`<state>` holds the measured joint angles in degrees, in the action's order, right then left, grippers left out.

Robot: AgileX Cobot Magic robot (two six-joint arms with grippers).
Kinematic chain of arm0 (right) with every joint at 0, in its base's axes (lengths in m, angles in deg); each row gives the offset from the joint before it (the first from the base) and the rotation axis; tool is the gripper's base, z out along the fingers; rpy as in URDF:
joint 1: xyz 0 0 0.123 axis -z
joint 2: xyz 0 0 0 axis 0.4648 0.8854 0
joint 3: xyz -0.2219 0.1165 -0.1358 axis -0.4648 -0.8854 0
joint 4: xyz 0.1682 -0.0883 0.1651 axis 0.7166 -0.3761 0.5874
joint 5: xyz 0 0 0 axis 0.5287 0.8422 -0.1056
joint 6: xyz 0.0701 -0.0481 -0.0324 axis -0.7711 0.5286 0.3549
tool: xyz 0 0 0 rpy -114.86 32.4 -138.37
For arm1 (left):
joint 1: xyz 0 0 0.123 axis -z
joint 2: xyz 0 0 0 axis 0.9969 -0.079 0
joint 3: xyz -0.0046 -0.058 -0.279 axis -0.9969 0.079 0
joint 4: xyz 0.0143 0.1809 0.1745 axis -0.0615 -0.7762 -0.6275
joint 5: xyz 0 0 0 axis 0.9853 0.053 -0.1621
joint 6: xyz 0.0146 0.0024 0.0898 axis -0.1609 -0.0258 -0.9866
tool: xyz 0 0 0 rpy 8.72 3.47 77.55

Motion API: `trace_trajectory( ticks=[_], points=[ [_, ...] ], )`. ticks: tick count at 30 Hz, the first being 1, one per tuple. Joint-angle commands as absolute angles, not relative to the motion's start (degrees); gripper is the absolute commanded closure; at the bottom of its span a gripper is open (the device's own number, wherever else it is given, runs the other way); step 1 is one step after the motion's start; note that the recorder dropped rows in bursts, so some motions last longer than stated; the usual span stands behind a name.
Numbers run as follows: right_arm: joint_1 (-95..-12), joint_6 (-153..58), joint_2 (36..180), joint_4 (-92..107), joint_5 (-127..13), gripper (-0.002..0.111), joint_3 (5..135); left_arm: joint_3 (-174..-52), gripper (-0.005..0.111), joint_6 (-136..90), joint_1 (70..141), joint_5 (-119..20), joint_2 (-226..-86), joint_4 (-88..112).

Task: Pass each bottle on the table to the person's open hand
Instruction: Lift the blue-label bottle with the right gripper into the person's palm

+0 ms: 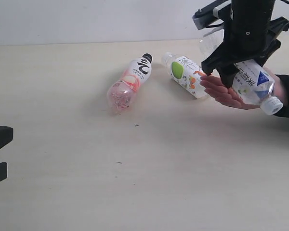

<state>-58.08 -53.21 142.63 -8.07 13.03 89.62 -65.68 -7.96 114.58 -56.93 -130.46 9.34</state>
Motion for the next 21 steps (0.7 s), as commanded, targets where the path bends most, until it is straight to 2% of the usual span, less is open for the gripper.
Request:
trace_trajectory(
  ticks=[1, 16, 19, 21],
  points=[
    [-54.2, -50.8, 143.4, -2.1, 12.8, 0.108, 90.3, -65.5, 0.107, -8.1, 114.4, -56.7, -130.1, 9.4],
    [-53.2, -49.9, 145.5, 0.1, 12.8, 0.108, 90.2, -65.5, 0.107, -8.3, 114.4, -56.7, -130.1, 9.4],
    [-53.2, -50.3, 145.5, 0.1, 12.8, 0.102, 90.2, -65.5, 0.107, -8.3, 114.4, -56.7, -130.1, 9.4],
    [-53.2, -50.3, 145.5, 0.1, 12.8, 0.092, 90.2, -65.5, 0.107, -8.3, 114.4, -56.7, -130.1, 9.4]
  ],
)
